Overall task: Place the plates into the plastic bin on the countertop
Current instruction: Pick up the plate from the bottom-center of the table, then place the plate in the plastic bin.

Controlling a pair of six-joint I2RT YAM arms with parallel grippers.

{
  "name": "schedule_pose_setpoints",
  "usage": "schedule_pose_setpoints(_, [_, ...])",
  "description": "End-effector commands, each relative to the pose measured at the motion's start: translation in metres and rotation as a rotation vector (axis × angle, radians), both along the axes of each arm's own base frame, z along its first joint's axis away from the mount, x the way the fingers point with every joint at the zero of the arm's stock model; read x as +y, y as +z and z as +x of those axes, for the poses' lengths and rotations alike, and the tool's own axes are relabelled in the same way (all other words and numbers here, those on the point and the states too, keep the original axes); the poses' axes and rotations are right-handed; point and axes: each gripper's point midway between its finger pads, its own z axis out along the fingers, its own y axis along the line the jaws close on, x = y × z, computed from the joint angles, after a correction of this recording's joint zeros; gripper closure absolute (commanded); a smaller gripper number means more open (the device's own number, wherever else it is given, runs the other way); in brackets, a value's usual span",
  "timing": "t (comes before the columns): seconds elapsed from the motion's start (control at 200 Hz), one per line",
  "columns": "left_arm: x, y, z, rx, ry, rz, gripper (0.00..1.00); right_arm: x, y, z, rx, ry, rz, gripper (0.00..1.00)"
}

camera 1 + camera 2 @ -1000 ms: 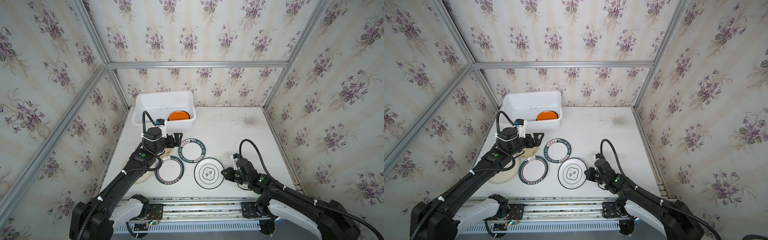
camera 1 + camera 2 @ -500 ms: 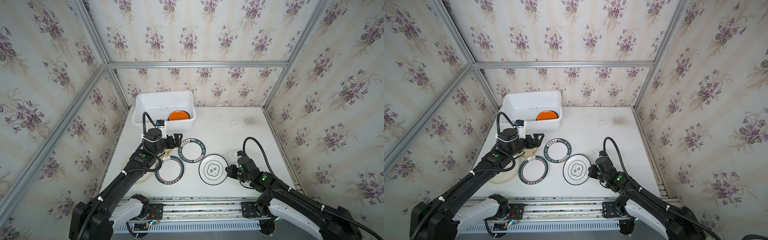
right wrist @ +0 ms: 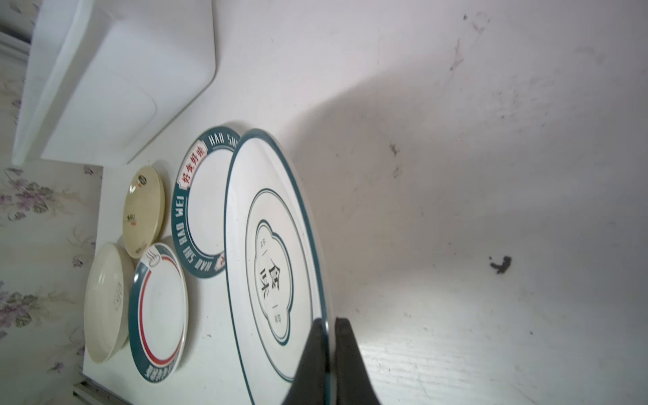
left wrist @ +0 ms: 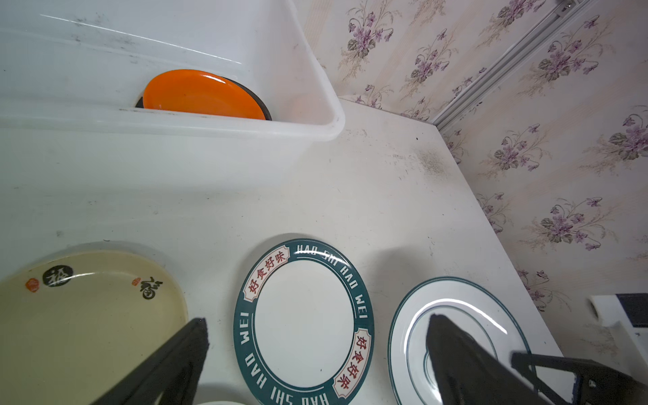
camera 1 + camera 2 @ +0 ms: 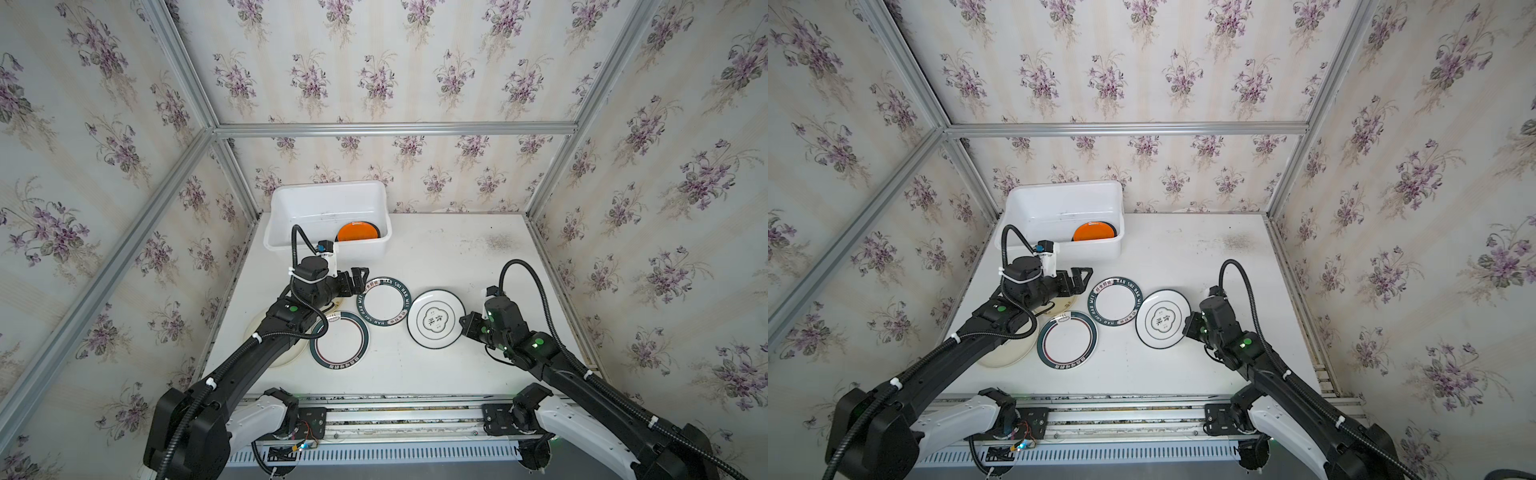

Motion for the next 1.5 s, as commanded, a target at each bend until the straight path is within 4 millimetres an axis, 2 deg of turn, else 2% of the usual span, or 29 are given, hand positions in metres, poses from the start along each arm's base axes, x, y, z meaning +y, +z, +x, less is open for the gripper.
schedule_pose_setpoints(0.0, [-0.010, 0.011, 0.005, -0.034, -0.031, -0.032, 0.00, 0.010, 0.025, 0.017, -0.059, 0.020, 0.090, 1.00])
schedule_pose_setpoints(0.265, [-0.044, 0.007, 0.002, -0.016, -0.108, -0.038, 0.01, 0.022, 0.063, 0.049, -0.130, 0.037, 0.201, 1.00])
schedule_pose_setpoints(0.28, [-0.047, -0.003, 0.004, 0.008, -0.111, -0.031, 0.01, 0.024, 0.066, 0.051, -0.136, 0.039, 0.210, 1.00])
schedule_pose_setpoints(0.36, [-0.059, -0.008, 0.005, 0.026, -0.136, -0.051, 0.01, 0.028, 0.075, 0.060, -0.151, 0.045, 0.249, 1.00])
schedule_pose_setpoints(0.565, [-0.084, -0.012, 0.006, 0.046, -0.187, -0.090, 0.01, 0.033, 0.085, 0.077, -0.164, 0.059, 0.294, 1.00])
schedule_pose_setpoints(0.84, [-0.102, -0.019, 0.009, 0.066, -0.217, -0.107, 0.08, 0.037, 0.094, 0.084, -0.189, 0.074, 0.328, 1.00])
schedule_pose_setpoints(0.989, [-0.115, -0.017, 0.006, 0.071, -0.261, -0.128, 0.15, 0.040, 0.099, 0.086, -0.207, 0.088, 0.354, 1.00])
schedule_pose_setpoints(1.189, [-0.132, -0.016, 0.005, 0.088, -0.310, -0.167, 0.37, 0.045, 0.102, 0.087, -0.213, 0.101, 0.388, 1.00])
schedule_pose_setpoints(1.279, [-0.136, -0.015, 0.005, 0.087, -0.324, -0.180, 0.44, 0.046, 0.103, 0.088, -0.219, 0.104, 0.395, 1.00])
schedule_pose_setpoints(1.329, [-0.138, -0.015, 0.005, 0.089, -0.328, -0.185, 0.44, 0.046, 0.103, 0.089, -0.223, 0.105, 0.396, 1.00])
schedule_pose_setpoints(1.349, [-0.139, -0.014, 0.005, 0.090, -0.330, -0.187, 0.49, 0.046, 0.102, 0.089, -0.221, 0.107, 0.396, 1.00])
schedule_pose_setpoints(1.494, [-0.143, -0.016, 0.007, 0.102, -0.336, -0.196, 0.61, 0.049, 0.096, 0.091, -0.207, 0.121, 0.396, 1.00])
